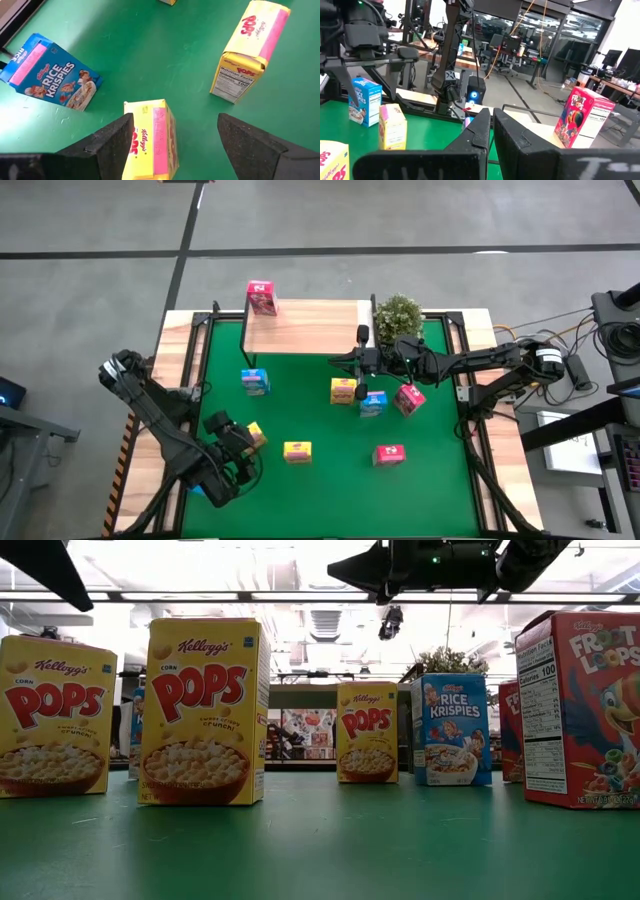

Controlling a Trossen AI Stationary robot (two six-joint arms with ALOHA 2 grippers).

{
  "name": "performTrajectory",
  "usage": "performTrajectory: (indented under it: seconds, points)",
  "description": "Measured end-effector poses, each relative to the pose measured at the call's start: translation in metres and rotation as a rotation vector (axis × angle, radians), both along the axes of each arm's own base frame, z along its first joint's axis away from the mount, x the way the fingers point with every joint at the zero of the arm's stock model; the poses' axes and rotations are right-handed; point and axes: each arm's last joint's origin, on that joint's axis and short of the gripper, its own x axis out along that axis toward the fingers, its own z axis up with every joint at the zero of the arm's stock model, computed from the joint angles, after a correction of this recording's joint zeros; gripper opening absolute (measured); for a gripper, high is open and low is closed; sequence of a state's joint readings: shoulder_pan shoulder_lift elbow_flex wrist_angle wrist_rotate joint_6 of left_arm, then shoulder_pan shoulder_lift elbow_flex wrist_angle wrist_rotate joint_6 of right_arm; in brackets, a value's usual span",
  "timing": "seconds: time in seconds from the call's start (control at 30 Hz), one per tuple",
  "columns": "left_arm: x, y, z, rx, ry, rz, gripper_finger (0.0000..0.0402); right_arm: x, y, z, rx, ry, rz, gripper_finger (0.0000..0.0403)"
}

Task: Stack cereal on shelf
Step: Put the bottom left yellow cereal box on the shelf

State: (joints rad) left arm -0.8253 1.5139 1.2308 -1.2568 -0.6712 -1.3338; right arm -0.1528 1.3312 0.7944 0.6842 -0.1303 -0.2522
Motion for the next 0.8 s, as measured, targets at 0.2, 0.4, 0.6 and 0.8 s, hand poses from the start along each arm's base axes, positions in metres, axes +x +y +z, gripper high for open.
performTrajectory:
  seconds: [0.2, 0.4, 0.6, 0.8]
  points:
    - [-0.003, 0.0, -0.002, 0.022, 0.019, -0.022, 0.0271, 0.0, 0.0, 0.0, 0.01, 0.005, 0.001, 0.0013]
    - [-0.007, 0.004, -0.002, 0.054, 0.044, -0.021, 0.0271, 0.0, 0.0, -0.001, 0.009, 0.007, 0.001, 0.0013]
    - [-0.009, 0.002, 0.0, 0.053, 0.01, -0.025, 0.0271, 0.0, 0.0, -0.001, 0.009, 0.015, 0.001, 0.0013]
    - [-0.02, -0.002, 0.0, 0.065, -0.079, -0.014, 0.027, 0.0, 0.0, -0.001, 0.008, 0.015, 0.001, 0.0013]
